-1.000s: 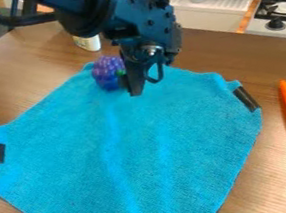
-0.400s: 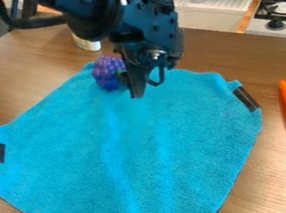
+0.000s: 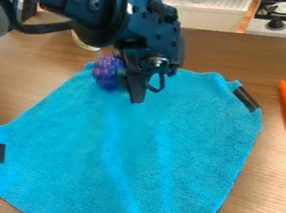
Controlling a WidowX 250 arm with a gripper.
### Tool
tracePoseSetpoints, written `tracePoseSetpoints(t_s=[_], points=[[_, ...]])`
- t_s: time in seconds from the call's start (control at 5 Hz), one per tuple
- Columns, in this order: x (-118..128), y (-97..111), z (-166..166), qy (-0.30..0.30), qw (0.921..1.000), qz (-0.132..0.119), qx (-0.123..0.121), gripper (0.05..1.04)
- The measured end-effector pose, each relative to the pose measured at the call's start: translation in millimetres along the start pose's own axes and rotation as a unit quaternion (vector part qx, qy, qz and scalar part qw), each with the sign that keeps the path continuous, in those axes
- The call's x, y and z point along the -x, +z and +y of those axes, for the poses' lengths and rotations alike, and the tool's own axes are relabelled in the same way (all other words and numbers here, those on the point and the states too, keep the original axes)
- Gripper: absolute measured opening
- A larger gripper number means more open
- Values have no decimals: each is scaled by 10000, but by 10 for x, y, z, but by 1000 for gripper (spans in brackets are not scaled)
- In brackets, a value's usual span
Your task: Move the object to the left side of the table
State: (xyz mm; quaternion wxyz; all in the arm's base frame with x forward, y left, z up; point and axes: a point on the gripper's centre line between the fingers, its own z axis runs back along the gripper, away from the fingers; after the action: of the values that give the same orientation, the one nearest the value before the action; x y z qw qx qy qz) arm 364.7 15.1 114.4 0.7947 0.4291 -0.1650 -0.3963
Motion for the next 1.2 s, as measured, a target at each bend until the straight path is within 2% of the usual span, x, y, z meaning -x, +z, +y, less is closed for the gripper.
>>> tracePoseSetpoints(t_s=[0.4, 0.6, 1.0, 1.2], points=[[17, -30, -1, 4, 10000, 39, -12, 165], [19, -30, 9, 29, 10000, 30, -30, 95], [23, -32, 10, 3, 10000, 28, -65, 92], [56, 76, 166, 56, 9985, 131, -527, 92]])
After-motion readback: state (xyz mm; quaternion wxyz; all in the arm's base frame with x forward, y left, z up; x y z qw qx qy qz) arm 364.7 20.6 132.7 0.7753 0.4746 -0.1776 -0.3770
